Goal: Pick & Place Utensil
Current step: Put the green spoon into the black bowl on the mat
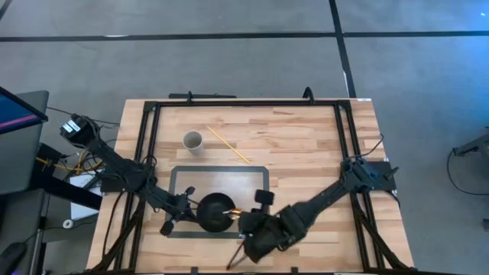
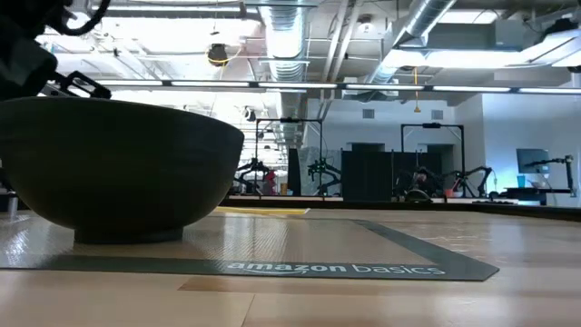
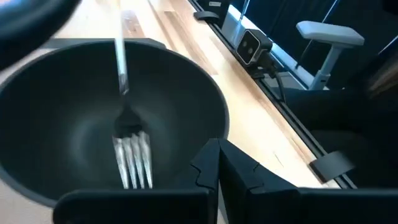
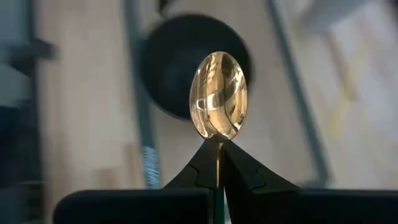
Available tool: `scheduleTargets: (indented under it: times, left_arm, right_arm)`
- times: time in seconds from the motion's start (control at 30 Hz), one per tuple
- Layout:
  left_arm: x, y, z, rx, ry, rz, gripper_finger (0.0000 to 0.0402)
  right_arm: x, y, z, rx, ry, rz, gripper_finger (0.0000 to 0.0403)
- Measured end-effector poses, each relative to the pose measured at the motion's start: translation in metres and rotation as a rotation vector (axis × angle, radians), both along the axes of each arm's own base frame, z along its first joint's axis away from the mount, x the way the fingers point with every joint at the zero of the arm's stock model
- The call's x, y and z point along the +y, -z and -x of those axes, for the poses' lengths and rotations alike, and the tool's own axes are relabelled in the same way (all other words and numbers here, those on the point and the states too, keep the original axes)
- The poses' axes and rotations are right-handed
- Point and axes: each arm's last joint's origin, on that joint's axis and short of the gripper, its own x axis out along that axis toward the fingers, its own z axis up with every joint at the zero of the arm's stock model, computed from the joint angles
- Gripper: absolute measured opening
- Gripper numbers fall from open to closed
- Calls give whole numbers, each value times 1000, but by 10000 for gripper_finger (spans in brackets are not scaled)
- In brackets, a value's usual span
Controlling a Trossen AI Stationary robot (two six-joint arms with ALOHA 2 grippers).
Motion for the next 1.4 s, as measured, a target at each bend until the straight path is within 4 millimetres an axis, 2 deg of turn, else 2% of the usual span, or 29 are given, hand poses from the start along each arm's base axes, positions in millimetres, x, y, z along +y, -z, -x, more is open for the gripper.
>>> scheduleTargets:
  times: [0.1, 0.27, 0.43, 0.57, 0.73, 0.9, 1.03, 1.17, 1.4]
  left_arm:
    - [-4, 2, 1, -33, -17, -38, 6]
    - [-4, 1, 1, -55, -38, -69, 6]
    - [-1, 0, -1, -91, -135, -99, 6]
    - [-1, -3, 0, -109, -139, -84, 6]
    - [-1, -4, 0, -110, -142, -79, 6]
    - [-1, -5, 0, -115, -143, -72, 6]
    - [-1, -6, -1, -124, -147, -65, 6]
    - [-1, -7, -1, -131, -150, -60, 6]
    - [-2, -9, -2, -153, -157, -51, 6]
  right_arm:
    - [-13, -7, -15, -15, -39, -103, 2]
    - [-30, -1, -33, -17, -67, -106, 2]
    - [-43, 27, -53, 67, -88, -141, 1]
    - [-48, 49, -66, 130, -119, -201, 1]
    - [-39, 61, -70, 117, -195, -85, 0]
    - [-41, 26, -54, 64, -172, -58, 0]
    - [-39, 36, -52, 110, -159, -41, 0]
    - [-36, 29, -48, 98, -158, -51, 0]
    - [-37, 47, -50, 126, -116, -60, 0]
